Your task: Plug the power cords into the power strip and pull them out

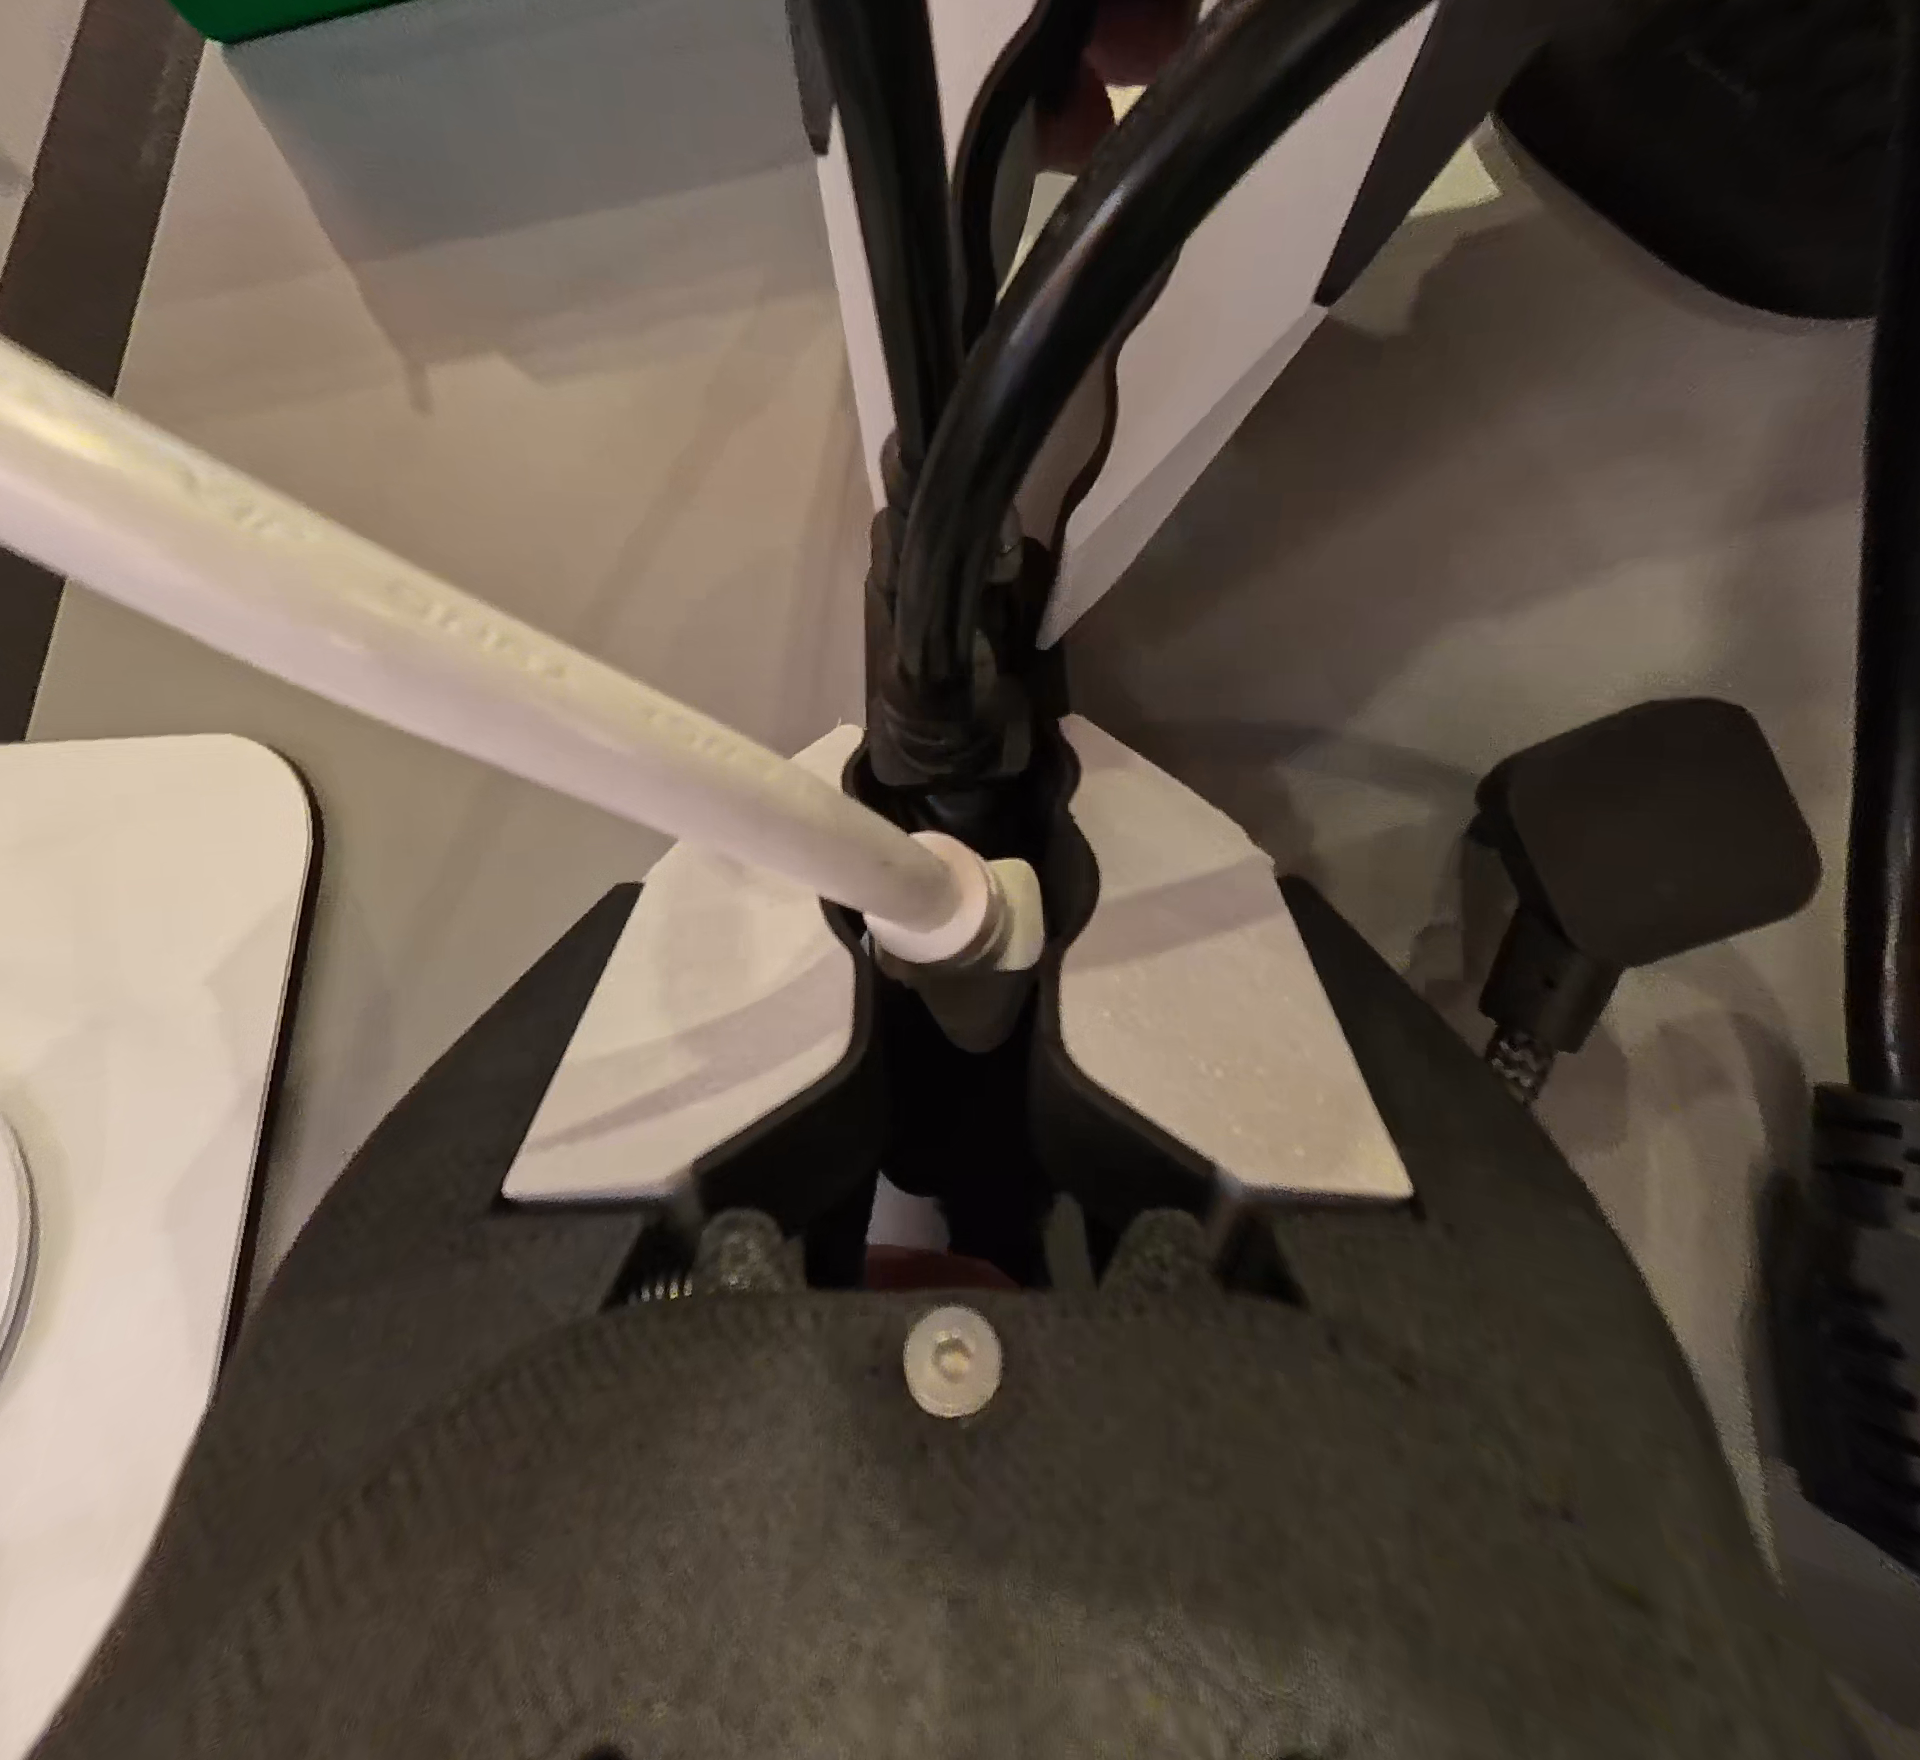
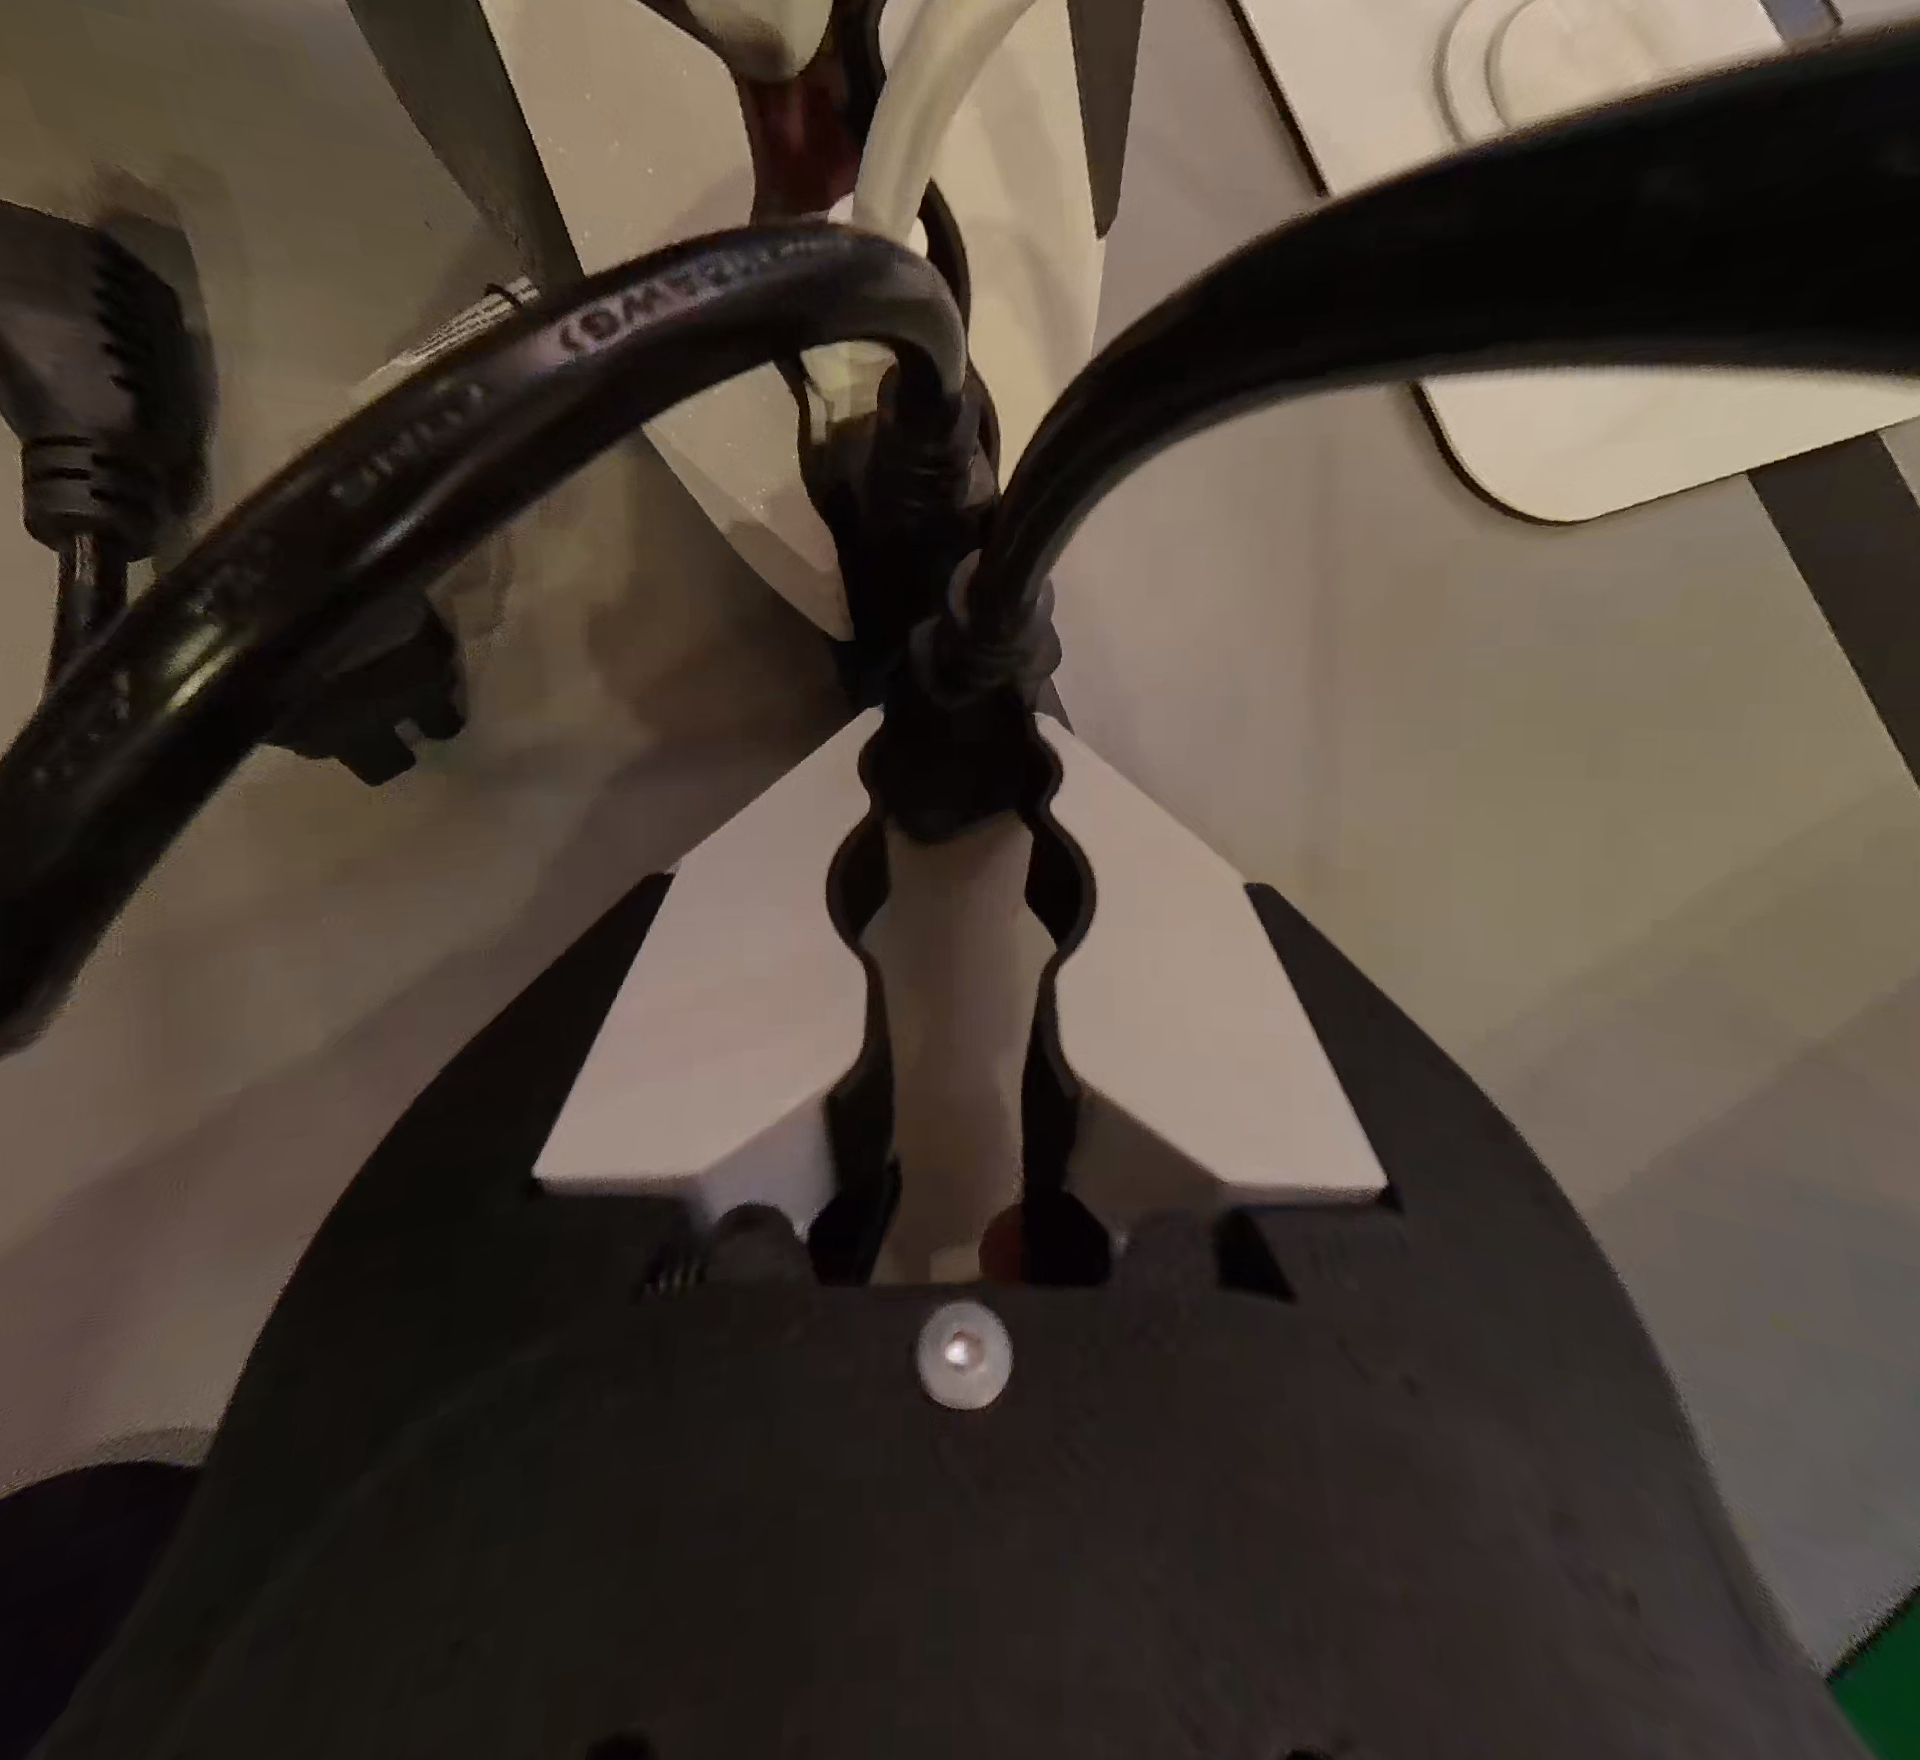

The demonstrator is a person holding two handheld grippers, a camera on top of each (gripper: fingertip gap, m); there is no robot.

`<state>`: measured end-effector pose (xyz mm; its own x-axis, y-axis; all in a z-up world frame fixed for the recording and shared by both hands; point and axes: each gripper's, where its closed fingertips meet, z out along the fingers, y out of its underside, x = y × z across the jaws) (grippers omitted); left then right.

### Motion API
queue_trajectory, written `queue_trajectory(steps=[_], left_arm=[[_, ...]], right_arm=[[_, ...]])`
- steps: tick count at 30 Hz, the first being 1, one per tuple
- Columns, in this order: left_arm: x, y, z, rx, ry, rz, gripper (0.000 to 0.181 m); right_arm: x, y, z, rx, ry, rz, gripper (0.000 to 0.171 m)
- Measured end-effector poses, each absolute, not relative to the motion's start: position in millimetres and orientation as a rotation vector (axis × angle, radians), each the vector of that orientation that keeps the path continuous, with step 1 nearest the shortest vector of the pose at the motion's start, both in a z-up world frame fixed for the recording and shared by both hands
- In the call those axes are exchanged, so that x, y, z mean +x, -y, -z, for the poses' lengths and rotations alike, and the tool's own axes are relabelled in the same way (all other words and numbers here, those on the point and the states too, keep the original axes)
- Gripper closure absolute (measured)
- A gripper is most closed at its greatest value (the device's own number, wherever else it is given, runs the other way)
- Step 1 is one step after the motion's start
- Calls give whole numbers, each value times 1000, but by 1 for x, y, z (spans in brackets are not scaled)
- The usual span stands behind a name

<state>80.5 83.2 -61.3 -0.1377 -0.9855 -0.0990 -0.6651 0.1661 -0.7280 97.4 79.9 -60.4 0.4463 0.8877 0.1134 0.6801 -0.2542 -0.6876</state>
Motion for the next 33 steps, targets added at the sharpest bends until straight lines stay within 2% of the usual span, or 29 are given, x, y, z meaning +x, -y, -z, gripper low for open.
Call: queue_trajectory(steps=[2, 3, 6, 14, 16, 18, 20, 25, 28, 30, 33], left_arm=[[76, -84, 60, -1551, -1897, 696, 150], [72, -86, 60, -1547, -1911, 672, 148], [67, -87, 61, -1568, -1924, 648, 142], [68, -86, 67, -1589, -1918, 672, 143], [69, -86, 67, -1584, -1906, 691, 143], [69, -86, 68, -1573, -1903, 701, 143], [69, -86, 68, -1565, -1904, 700, 143], [69, -86, 68, -1547, -1912, 690, 142], [69, -86, 68, -1537, -1911, 693, 142], [69, -86, 68, -1533, -1914, 688, 142], [70, -86, 68, -1530, -1917, 684, 142]], right_arm=[[96, -75, 62, -2030, 1306, -423, 167], [96, -75, 62, -2034, 1289, -425, 168], [96, -75, 62, -2030, 1269, -416, 168], [98, -76, 61, -2028, 1313, -375, 169], [99, -78, 60, -2016, 1343, -353, 162], [96, -76, 56, -1998, 1373, -392, 145], [93, -77, 54, -1979, 1413, -397, 139], [95, -82, 54, -1953, 1525, -404, 148], [96, -85, 57, -1991, 1553, -416, 133], [94, -86, 59, -2006, 1581, -426, 132], [89, -86, 58, -1980, 1653, -405, 142]])
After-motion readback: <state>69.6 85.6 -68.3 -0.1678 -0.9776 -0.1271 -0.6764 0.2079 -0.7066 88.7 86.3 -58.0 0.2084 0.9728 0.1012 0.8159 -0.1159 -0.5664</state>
